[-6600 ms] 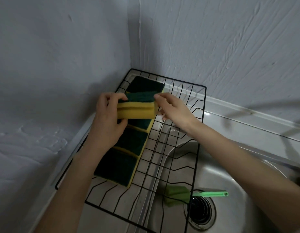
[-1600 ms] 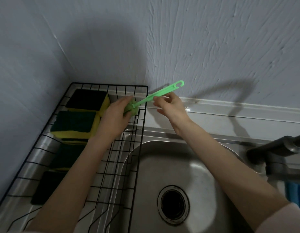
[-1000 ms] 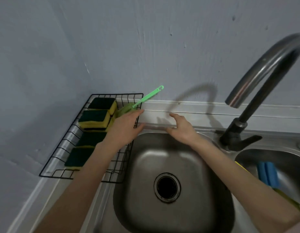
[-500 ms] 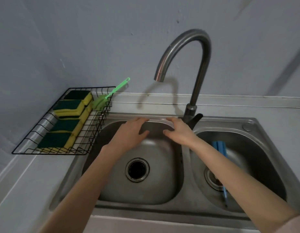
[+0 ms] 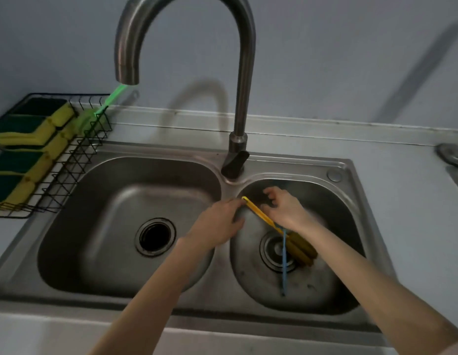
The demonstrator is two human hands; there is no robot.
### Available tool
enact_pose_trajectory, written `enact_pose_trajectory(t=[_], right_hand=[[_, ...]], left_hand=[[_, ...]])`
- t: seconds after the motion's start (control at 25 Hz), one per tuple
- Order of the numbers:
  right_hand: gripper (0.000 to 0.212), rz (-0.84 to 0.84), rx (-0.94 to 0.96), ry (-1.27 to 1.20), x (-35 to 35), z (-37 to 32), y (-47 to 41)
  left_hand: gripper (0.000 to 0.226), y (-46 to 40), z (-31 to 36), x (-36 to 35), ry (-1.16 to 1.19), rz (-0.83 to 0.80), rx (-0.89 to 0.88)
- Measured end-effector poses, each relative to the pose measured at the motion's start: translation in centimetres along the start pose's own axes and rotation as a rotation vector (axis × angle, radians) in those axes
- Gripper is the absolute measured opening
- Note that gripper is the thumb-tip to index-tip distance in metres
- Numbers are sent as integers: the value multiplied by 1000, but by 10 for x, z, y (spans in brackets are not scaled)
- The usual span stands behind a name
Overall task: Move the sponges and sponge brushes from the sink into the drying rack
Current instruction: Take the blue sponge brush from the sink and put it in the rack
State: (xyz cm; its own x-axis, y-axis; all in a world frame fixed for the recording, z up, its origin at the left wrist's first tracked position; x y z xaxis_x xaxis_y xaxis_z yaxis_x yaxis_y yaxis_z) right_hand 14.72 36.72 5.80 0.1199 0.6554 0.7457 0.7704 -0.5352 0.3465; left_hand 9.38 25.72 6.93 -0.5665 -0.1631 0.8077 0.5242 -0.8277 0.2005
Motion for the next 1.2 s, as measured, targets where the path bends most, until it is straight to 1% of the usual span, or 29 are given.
enact_pose_trajectory(t=[0.08, 0.16, 0.28, 0.36, 0.44, 0.52, 0.56, 0.64, 0.76, 0.92, 1.08, 1.2], right_hand=[[44, -40, -67, 31, -5, 34, -3], [42, -27, -123, 50, -6, 65, -6], [47, 12, -200, -54, -7, 104, -12], [57, 8, -221, -90, -10, 119, -19], [63, 3, -224, -119, -17, 129, -29], [59, -6, -221, -175, -24, 133, -37], [55, -10, -221, -198, -27, 134, -40], [50, -6, -226, -235, -30, 138, -44], [49, 7, -235, -294, -28, 139, -44], [48, 19, -244, -355, -19, 131, -36], [47, 62, -237, -412, -1, 113, -23], [48, 71, -237, -436, 4, 95, -10]], left_hand=[[43, -8, 14, -31, 42, -51, 13], [39, -14, 23, -60, 76, -88, 44], [27, -24, 29, -100, 137, -138, 140], [26, -29, 25, -129, 168, -181, 215], [23, -32, 21, -158, 200, -249, 293], [15, -31, 18, -178, 238, -306, 367], [15, -31, 18, -185, 261, -321, 387], [23, -33, 20, -192, 290, -335, 399], [28, -32, 18, -191, 344, -315, 412], [29, -30, 14, -173, 403, -200, 418], [26, -21, 23, -138, 462, -116, 338], [33, -6, 24, -109, 521, -47, 294]])
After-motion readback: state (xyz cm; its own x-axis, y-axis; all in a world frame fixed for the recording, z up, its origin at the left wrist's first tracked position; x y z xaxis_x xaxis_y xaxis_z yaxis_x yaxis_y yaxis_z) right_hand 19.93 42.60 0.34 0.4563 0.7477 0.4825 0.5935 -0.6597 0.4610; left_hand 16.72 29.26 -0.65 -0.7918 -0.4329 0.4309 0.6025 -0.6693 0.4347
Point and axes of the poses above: each hand's wrist, its own y-axis away from the middle knuckle, its own x-axis out of the back of the hand, z = x × y, the point moved 10 cm from there along -y, towards the middle knuckle
